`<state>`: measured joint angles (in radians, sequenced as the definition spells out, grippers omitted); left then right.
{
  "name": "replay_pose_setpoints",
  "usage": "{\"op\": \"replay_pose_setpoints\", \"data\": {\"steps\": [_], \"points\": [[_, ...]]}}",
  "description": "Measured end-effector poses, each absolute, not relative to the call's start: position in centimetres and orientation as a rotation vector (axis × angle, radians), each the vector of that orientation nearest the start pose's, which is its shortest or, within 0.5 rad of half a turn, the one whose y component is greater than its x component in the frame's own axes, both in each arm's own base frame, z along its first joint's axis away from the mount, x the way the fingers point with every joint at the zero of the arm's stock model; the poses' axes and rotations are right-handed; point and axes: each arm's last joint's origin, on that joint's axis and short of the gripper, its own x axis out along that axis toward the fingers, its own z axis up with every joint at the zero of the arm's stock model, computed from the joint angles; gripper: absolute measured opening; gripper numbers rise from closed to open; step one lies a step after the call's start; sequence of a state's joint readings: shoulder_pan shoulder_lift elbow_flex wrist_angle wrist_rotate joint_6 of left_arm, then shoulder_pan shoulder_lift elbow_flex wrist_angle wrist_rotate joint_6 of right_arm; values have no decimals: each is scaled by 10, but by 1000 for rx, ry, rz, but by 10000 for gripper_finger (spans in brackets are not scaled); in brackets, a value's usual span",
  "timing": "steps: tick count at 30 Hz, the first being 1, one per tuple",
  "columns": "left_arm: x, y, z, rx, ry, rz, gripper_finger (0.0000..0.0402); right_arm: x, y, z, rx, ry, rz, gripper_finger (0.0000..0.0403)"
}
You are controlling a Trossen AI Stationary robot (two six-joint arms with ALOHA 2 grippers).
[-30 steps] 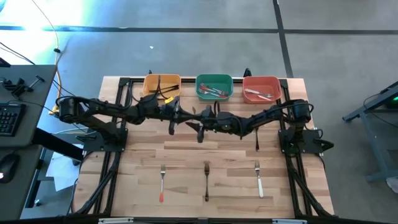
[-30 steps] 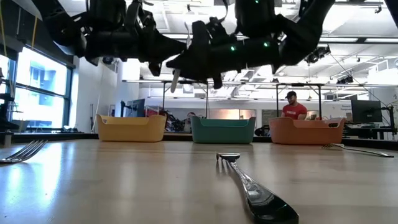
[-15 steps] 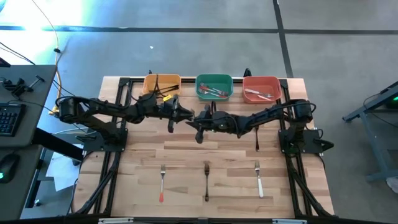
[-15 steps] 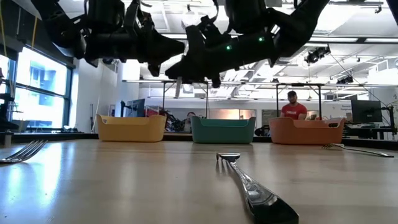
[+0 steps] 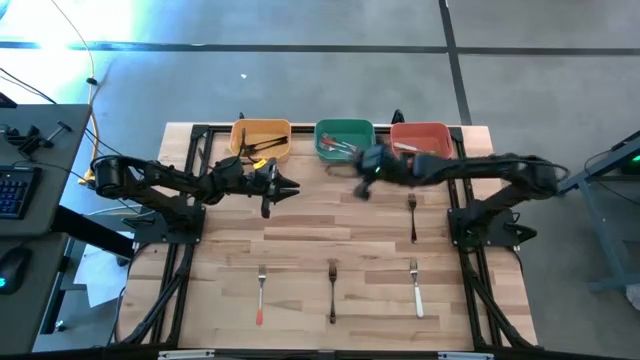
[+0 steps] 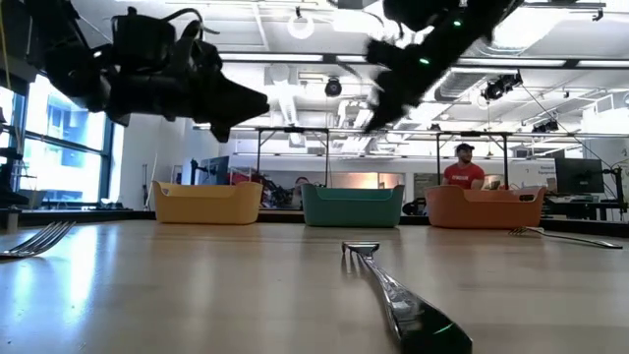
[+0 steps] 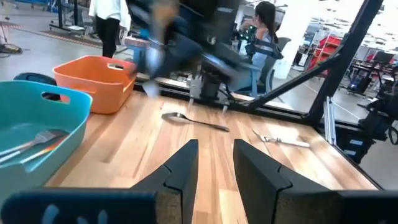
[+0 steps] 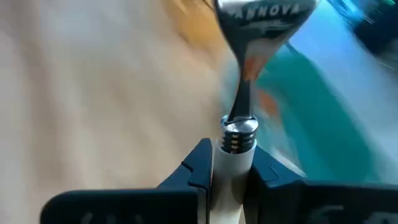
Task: Sort silverware by color (type)
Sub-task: Put the top white fork into the orange bin
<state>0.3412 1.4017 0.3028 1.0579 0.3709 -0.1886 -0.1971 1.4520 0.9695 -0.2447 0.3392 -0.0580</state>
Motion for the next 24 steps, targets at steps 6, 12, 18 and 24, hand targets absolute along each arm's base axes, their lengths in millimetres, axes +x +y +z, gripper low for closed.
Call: {"op": "replay_pose_setpoints", "data": {"steps": [6, 12, 18, 24], "points": [[218, 66, 164, -200, 30, -28, 90, 228, -118, 248, -265, 1172, -631, 21], [217, 66, 162, -201, 34, -28, 90, 194, -171, 235, -228, 1357, -641, 21], [217, 66, 162, -201, 36, -29, 90, 169, -200, 223, -167, 1482, -657, 21], [217, 66, 162, -186, 37, -32, 90, 159, -212, 210, -111, 1511, -620, 21]]}}
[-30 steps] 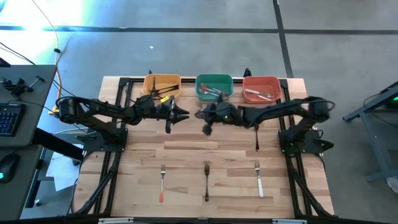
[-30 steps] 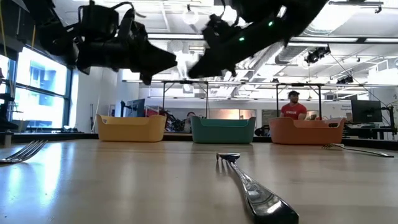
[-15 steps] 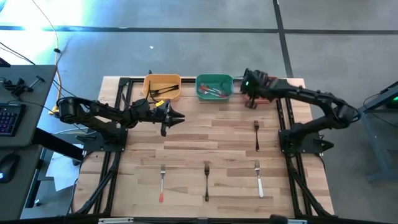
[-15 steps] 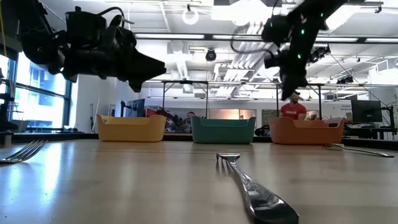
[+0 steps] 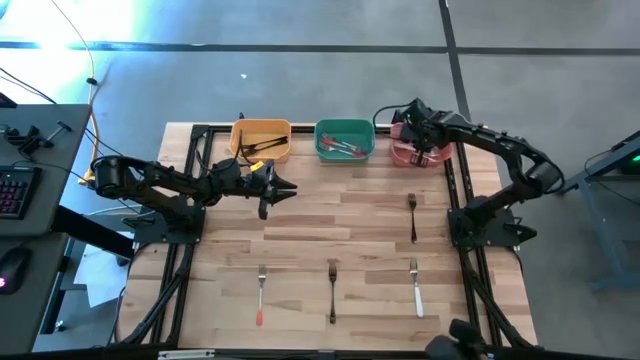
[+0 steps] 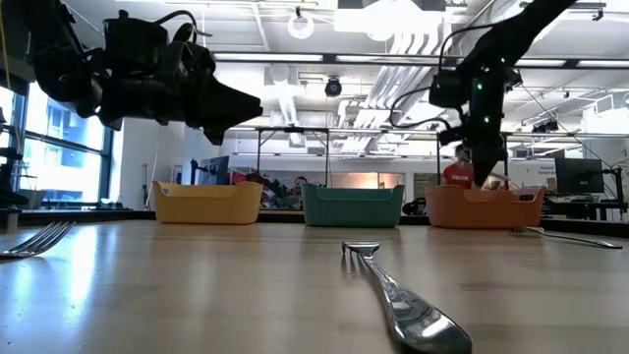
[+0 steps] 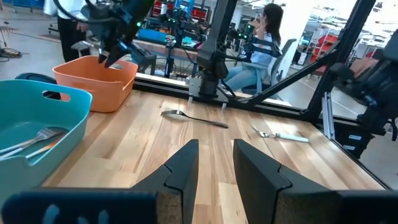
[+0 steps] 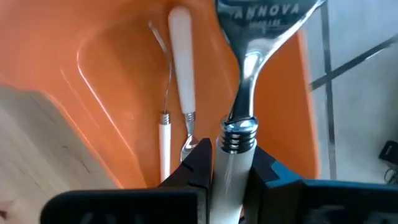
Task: Sort silverware by color (type)
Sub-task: Put the top white fork into the orange bin, then put the top black fork into the yellow bin
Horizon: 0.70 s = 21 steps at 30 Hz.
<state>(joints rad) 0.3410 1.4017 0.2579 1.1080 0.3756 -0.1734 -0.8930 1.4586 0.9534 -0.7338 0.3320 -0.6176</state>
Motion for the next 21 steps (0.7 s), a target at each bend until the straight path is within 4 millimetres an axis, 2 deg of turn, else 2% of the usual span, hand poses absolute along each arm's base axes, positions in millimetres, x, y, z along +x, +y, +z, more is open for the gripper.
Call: {"op": "replay_pose_setpoints", "data": {"steps": [5, 12, 16, 21], "points": [[217, 66, 162, -186, 36, -32, 90, 148, -206, 183, -169, 1582, -582, 21], [217, 66, 163, -173, 30, -32, 90, 135, -206, 160, -207, 1573, -602, 25], [217, 66, 163, -181, 30, -32, 90, 130, -208, 157, -191, 1565, -655, 70], [217, 66, 163, -181, 30, -32, 90, 133, -215, 167, -184, 1540, -754, 140]]}}
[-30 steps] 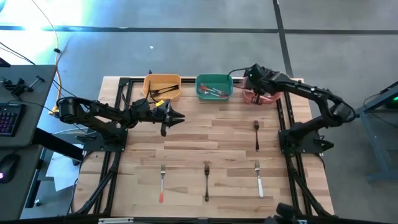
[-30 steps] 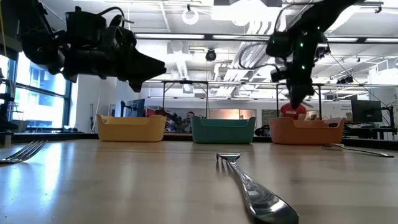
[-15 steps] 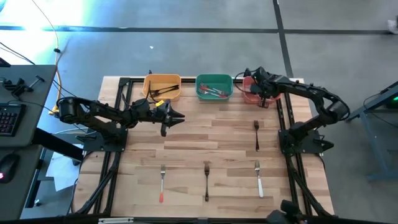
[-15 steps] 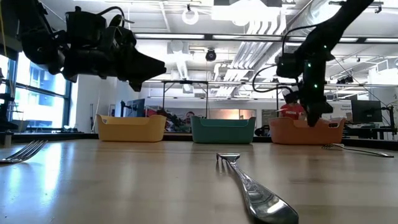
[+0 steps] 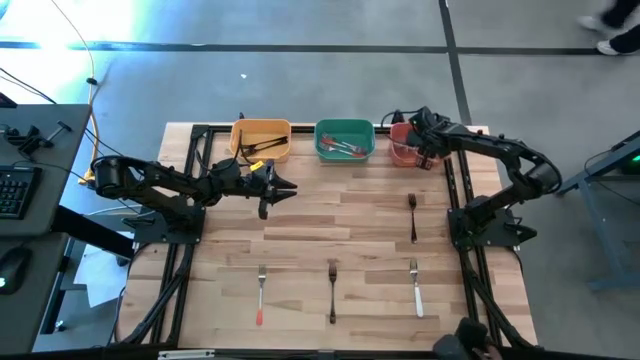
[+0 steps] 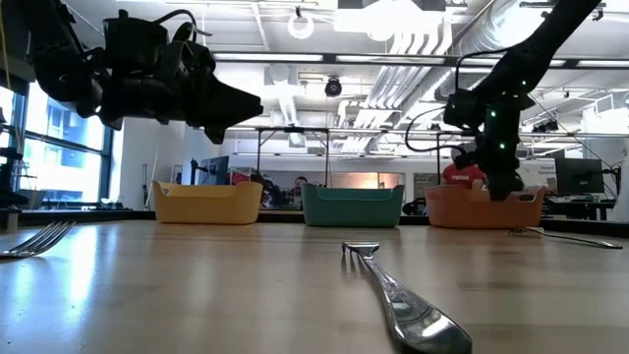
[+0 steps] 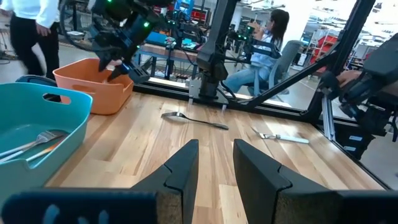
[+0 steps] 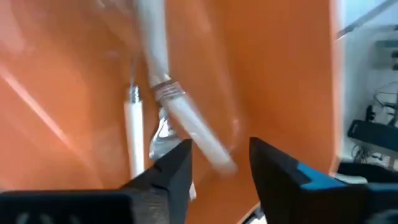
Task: Sort silverware by color (type)
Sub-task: Put the top black fork into the yellow bin
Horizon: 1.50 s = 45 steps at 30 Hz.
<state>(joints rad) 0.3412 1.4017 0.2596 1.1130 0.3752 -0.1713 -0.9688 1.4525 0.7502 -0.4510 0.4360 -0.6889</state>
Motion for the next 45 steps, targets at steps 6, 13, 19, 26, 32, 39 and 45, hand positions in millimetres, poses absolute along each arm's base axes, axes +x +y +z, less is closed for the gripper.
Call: {"op": "replay_pose_setpoints", "data": {"steps": [6, 13, 19, 26, 32, 39, 45], "points": [[217, 66, 163, -182, 30, -12, 90, 144, -215, 198, -139, 1495, -800, 156], [217, 67, 162, -154, 34, 25, 76, 154, -181, 235, 63, 1190, -785, 36], [217, 68, 162, -132, 34, 28, 42, 169, -130, 242, 264, 979, -774, 24], [217, 68, 162, -132, 34, 29, 15, 183, -66, 217, 533, 959, -758, 32], [217, 68, 162, -132, 34, 29, 10, 181, -25, 186, 649, 980, -844, 61], [217, 68, 162, -139, 34, 29, 10, 167, -9, 166, 797, 980, -999, 127], [217, 68, 162, -139, 34, 29, 10, 152, -15, 146, 830, 969, -1184, 144]]}}
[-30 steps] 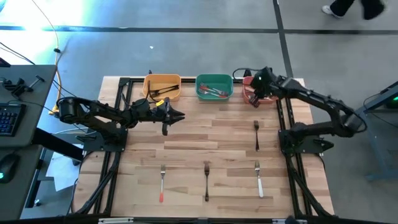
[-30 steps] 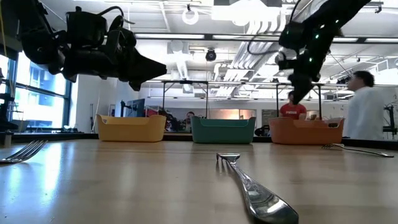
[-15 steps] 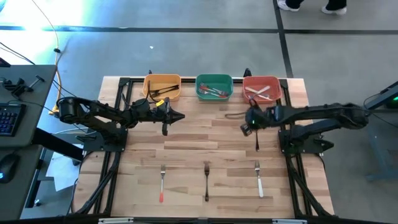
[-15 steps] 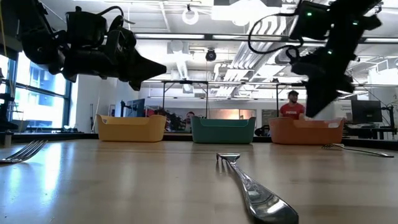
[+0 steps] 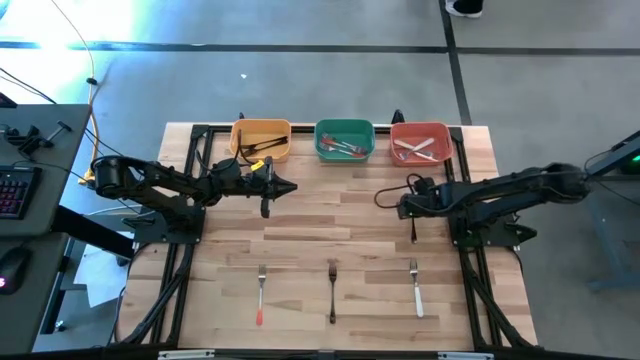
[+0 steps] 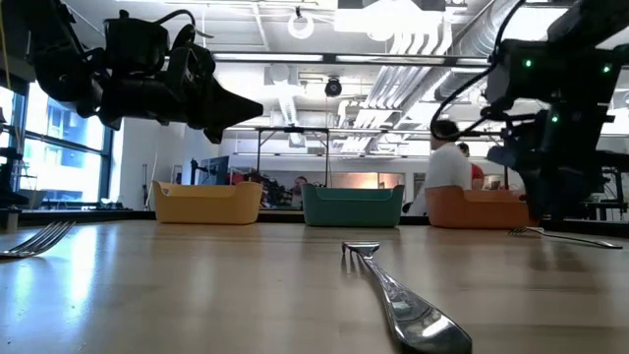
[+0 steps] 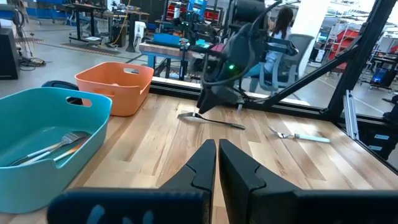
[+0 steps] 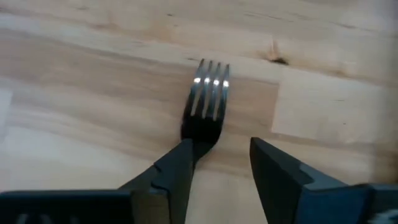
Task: Sort silverware by color (type)
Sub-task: Put the top black fork into the yellow bin
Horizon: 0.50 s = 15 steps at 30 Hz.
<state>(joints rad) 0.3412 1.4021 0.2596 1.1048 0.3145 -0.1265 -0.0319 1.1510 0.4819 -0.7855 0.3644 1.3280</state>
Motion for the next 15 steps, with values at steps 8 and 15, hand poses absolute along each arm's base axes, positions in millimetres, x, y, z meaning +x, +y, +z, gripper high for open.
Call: {"op": "replay_pose_setpoints", "data": {"steps": [8, 15], "points": [[217, 68, 162, -140, 34, 29, 10, 154, -19, 133, 871, 893, -1143, 145], [217, 68, 162, -140, 34, 29, 10, 157, -20, 134, 829, 893, -1099, 143]]}}
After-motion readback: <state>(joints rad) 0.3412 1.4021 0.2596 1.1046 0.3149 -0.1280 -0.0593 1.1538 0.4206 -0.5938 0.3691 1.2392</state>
